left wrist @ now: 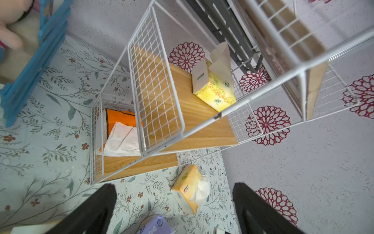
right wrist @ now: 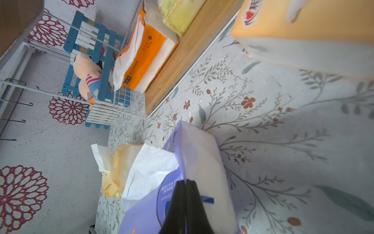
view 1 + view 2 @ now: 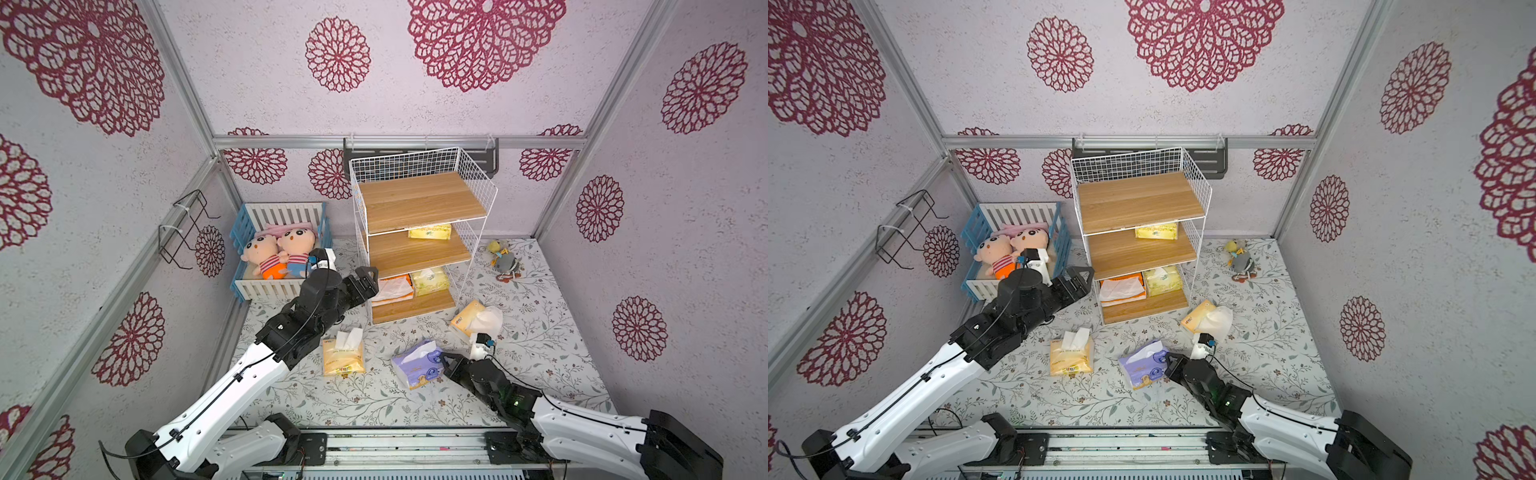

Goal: Remove the tissue boxes from the shelf
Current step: Place the box of tissues at the center of the board.

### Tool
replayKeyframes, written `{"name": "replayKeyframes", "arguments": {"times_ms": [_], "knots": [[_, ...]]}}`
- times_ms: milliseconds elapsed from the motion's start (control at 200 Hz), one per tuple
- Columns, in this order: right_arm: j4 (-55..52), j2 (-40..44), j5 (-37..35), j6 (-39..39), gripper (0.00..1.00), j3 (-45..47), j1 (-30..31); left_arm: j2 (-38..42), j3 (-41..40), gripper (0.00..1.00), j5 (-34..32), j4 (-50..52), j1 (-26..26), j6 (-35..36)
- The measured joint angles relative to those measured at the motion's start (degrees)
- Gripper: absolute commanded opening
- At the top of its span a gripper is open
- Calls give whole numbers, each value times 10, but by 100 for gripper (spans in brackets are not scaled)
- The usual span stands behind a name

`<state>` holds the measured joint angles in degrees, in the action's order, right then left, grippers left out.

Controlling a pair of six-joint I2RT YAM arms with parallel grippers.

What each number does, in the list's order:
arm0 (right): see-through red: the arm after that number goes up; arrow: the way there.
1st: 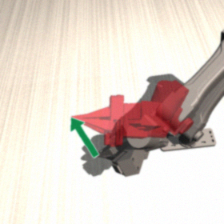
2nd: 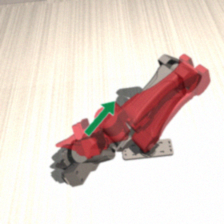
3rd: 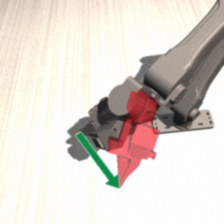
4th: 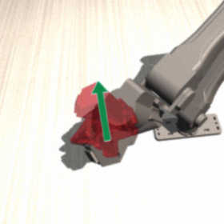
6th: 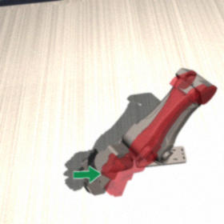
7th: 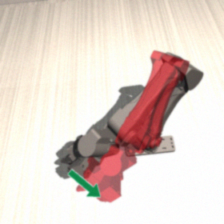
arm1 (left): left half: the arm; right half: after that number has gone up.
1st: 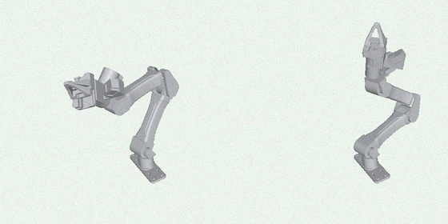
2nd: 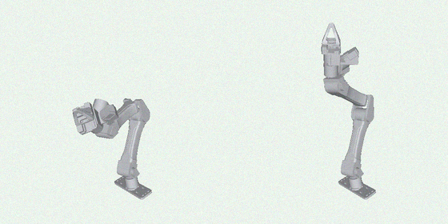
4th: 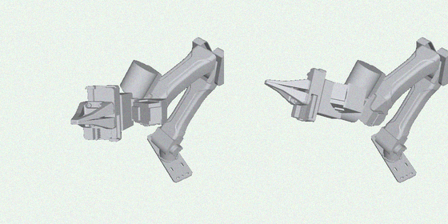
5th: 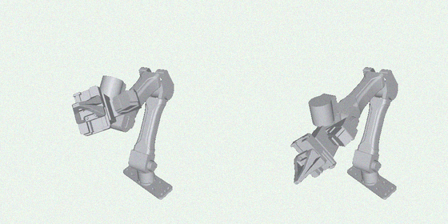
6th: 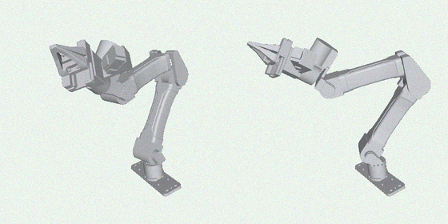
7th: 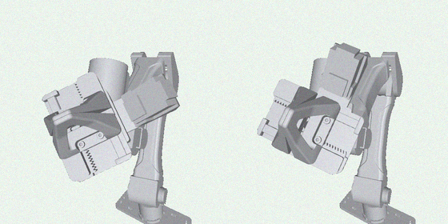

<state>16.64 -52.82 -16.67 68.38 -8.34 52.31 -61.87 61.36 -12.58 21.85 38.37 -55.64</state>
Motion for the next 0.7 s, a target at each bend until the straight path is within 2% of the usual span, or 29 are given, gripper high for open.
{"name": "replayKeyframes", "arguments": {"times_ms": [50,125,320,500,605,701], "knots": [[6,-5,0,1,41,0,5,0,-10,97,-11,2,14,-6],[15,-11,1,8,51,0,10,0,-22,97,-29,7,36,-17],[-25,10,2,-4,54,-38,14,16,-37,97,-81,49,101,-63],[-134,22,-5,-58,57,-169,12,32,-52,97,-130,86,198,-143],[-206,5,-4,-89,59,-238,-1,8,-55,97,-160,104,264,-199],[-271,-19,3,-114,60,-286,-23,-17,-79,97,-176,100,300,-252]]}}
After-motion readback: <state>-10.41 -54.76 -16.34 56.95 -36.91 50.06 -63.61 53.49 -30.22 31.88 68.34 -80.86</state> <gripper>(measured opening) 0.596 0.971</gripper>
